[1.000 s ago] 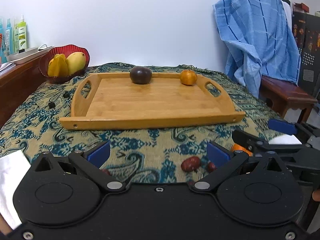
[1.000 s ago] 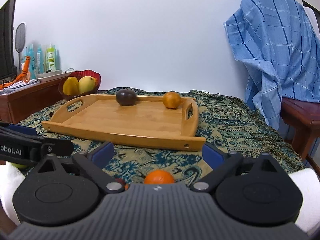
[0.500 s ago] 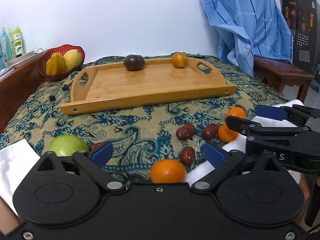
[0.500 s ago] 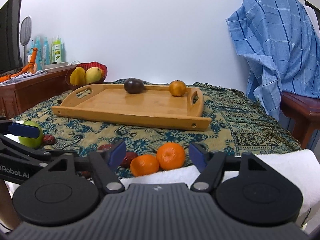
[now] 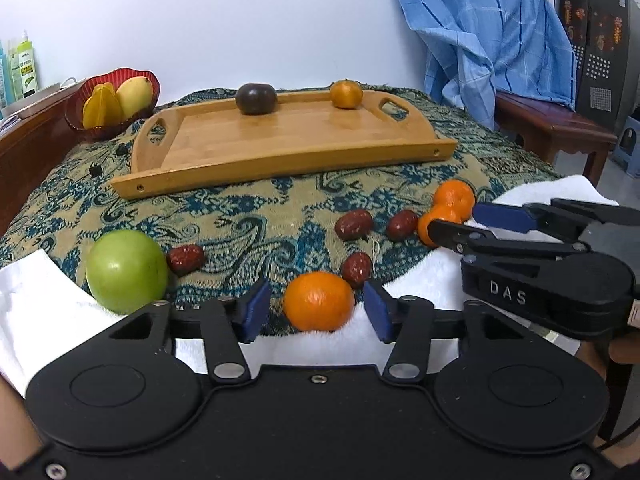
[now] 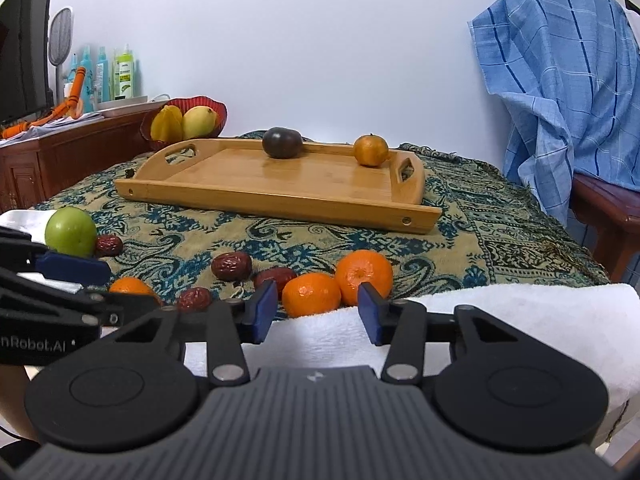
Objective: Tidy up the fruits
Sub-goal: 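Move both tools back toward the loose mandarins on the towel, then close the left gripper on a mandarin while the right gripper grasps another mandarin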
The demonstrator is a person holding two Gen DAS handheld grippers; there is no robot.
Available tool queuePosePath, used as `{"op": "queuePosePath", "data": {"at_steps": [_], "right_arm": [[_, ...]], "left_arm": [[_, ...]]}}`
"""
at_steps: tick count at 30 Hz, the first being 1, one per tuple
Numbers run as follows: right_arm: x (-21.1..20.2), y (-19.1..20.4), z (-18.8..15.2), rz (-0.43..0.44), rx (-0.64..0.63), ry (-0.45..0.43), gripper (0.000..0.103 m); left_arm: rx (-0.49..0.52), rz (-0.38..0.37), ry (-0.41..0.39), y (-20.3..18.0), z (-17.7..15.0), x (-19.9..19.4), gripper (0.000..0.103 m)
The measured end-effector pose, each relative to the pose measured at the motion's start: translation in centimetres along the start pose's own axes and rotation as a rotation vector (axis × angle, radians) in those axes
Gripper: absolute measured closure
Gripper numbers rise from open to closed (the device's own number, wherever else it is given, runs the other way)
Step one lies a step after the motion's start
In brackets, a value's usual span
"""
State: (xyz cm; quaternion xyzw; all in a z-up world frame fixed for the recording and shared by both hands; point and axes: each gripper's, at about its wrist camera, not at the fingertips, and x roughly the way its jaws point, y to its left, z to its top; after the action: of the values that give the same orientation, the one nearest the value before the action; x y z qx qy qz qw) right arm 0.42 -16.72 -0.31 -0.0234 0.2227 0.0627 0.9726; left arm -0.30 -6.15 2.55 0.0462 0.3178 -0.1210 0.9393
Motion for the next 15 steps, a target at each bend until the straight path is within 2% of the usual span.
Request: {"op": "queuePosePath", "data": {"at_steps": [15], "right_arm": [[0.86,0.47,-0.13,-0.010,-0.028,0.027,0.054]], "left_arm": [[-0.016,-0.012,0.028,0.15,-0.43,0.86,0.064]]}}
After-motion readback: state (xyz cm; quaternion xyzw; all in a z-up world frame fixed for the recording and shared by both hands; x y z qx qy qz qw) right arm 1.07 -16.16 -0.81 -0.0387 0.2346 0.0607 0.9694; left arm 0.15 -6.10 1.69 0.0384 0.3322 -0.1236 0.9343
